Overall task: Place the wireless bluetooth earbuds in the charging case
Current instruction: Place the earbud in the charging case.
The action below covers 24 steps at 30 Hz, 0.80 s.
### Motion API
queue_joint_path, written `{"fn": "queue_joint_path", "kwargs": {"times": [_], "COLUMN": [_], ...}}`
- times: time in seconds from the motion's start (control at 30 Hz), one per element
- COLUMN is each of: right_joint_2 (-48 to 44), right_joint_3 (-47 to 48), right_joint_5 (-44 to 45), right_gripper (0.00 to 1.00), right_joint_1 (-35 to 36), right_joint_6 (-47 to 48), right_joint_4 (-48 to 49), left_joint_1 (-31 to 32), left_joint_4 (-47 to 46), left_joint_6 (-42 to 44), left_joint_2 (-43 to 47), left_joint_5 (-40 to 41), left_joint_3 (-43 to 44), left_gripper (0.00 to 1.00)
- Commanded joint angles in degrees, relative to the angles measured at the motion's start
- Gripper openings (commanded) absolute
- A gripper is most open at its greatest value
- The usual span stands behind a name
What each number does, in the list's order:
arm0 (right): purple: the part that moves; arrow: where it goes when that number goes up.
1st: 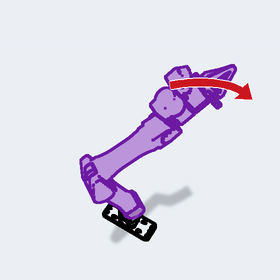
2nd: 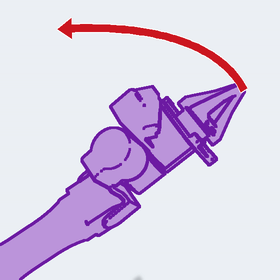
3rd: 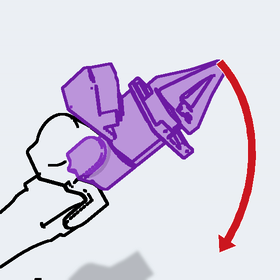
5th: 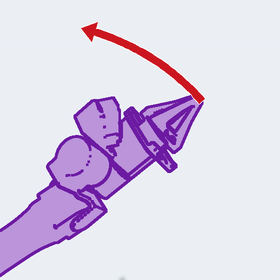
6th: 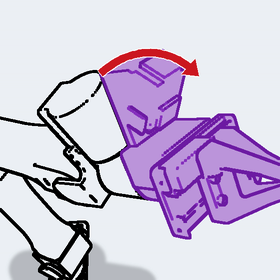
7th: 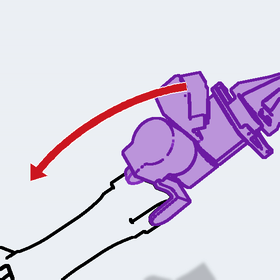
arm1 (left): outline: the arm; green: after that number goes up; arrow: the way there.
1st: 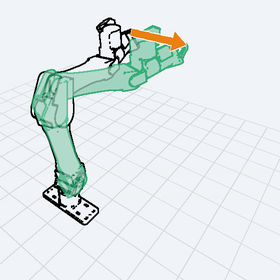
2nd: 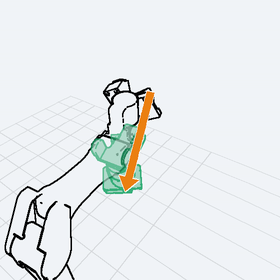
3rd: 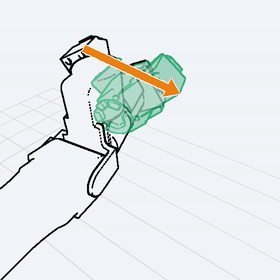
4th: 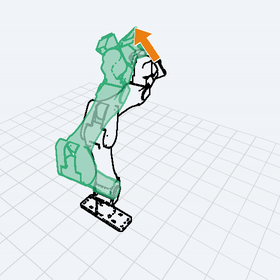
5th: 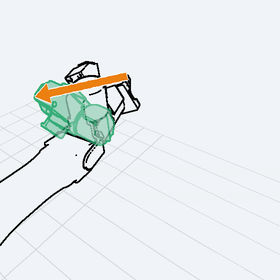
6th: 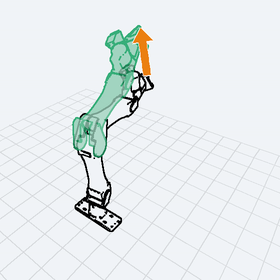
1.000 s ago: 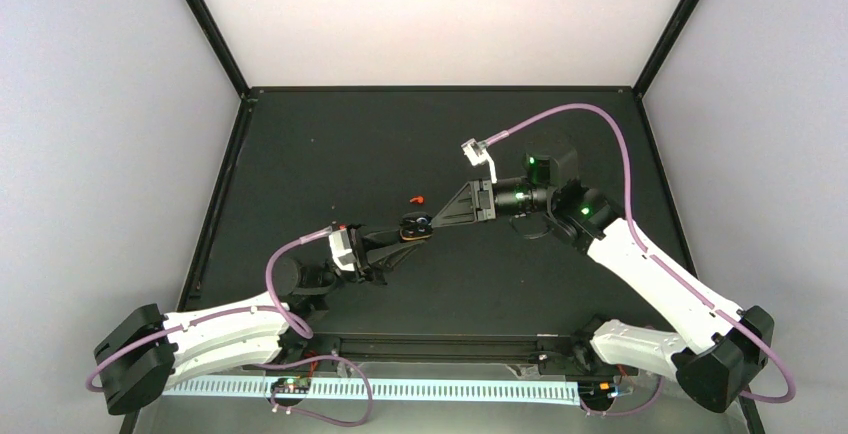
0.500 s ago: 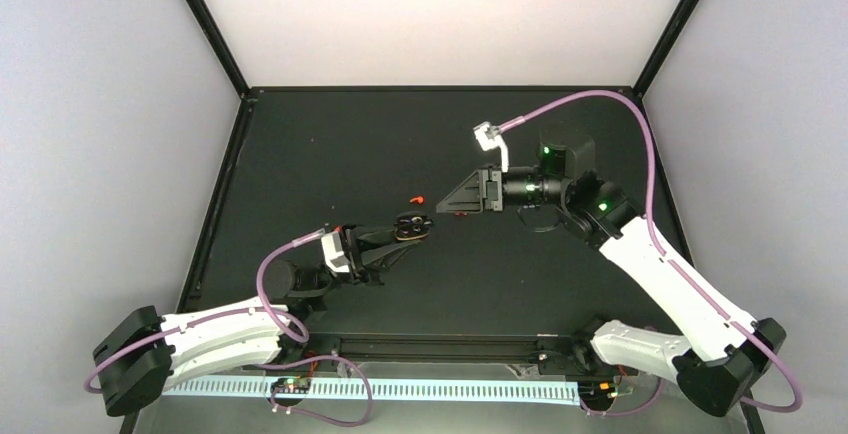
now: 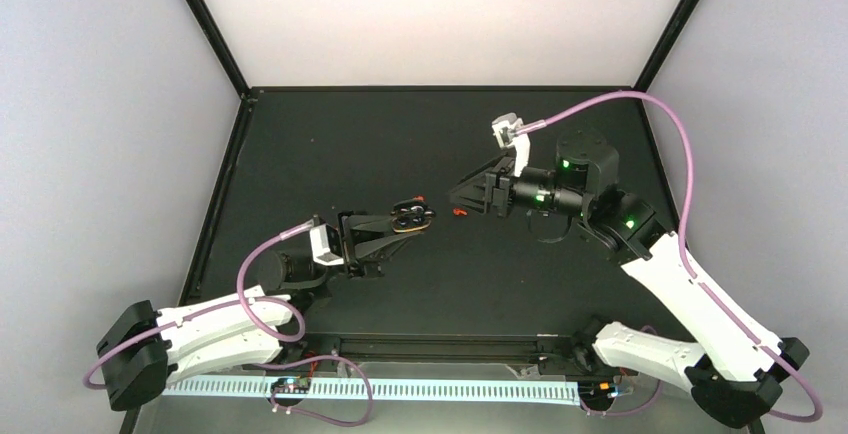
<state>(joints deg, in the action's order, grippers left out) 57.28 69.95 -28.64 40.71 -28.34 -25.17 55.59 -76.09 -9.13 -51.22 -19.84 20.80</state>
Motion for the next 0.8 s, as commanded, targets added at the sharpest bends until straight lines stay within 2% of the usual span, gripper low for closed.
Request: {"fn": "queue_joint_path", "kwargs": {"times": [0.0, 0.17, 0.77], "right_joint_2": [0.5, -1.1, -0.5], "right_joint_3": [4.0, 4.8, 9.6], "right_joint_5": [8.9, 11.1, 8.2], "right_gripper": [0.57, 0.57, 0.56], "right_joint_1": [3.0, 3.1, 7.4], "right_joint_6": [6.3, 7.5, 9.7], "right_joint_4": [-4.7, -4.5, -4.8], "left_joint_1": [0.2, 0.2, 0.2], "left_joint_4": [-2.4, -1.1, 0.6], "left_joint_6": [0.6, 1.5, 2.4], "left_joint_2": [-1.2, -1.9, -2.7], "left_joint_5": [-3.4, -3.5, -2.8], "left_joint_3": [4.1, 5.2, 6.3], "left_gripper": [0.02, 0.02, 0.02]}}
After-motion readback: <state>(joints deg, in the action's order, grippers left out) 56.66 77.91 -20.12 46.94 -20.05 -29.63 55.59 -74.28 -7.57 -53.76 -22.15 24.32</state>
